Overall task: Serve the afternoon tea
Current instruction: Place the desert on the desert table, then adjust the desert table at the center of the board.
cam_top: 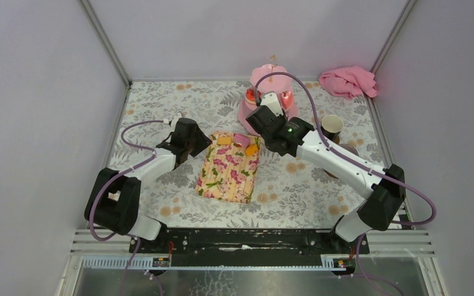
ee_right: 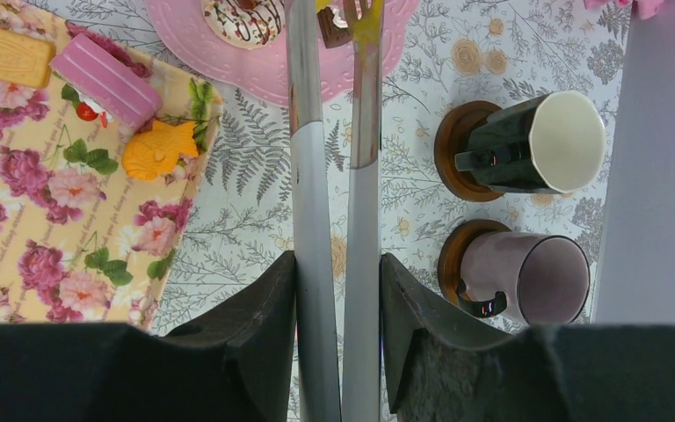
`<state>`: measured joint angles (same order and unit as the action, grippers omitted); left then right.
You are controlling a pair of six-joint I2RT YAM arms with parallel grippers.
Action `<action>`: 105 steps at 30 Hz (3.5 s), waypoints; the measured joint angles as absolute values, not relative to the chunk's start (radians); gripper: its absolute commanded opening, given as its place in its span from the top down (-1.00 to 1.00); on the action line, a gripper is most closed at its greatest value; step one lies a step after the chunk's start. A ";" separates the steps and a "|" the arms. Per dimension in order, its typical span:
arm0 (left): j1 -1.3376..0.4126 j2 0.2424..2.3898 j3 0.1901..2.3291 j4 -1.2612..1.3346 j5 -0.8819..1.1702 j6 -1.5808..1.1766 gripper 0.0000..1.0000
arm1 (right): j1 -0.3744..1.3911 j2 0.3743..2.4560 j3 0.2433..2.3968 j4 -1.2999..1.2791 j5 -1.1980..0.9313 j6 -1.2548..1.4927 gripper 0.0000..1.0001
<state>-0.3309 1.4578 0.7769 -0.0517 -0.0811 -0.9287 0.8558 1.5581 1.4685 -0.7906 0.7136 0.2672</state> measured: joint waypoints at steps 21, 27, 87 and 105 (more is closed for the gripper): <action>-0.331 1.464 0.777 -0.043 -0.069 -0.929 0.00 | 0.833 1.604 1.502 -0.775 0.713 0.265 0.50; -0.331 1.466 0.777 -0.043 -0.068 -0.929 0.00 | 0.833 1.608 1.505 -0.778 0.714 0.265 0.32; -0.331 1.528 0.840 -0.069 -0.068 -0.903 0.00 | 0.866 1.411 1.430 -0.805 0.680 0.271 0.24; -0.333 1.538 0.873 -0.072 -0.067 -0.896 0.01 | 0.945 1.312 1.401 -0.844 0.680 0.352 0.28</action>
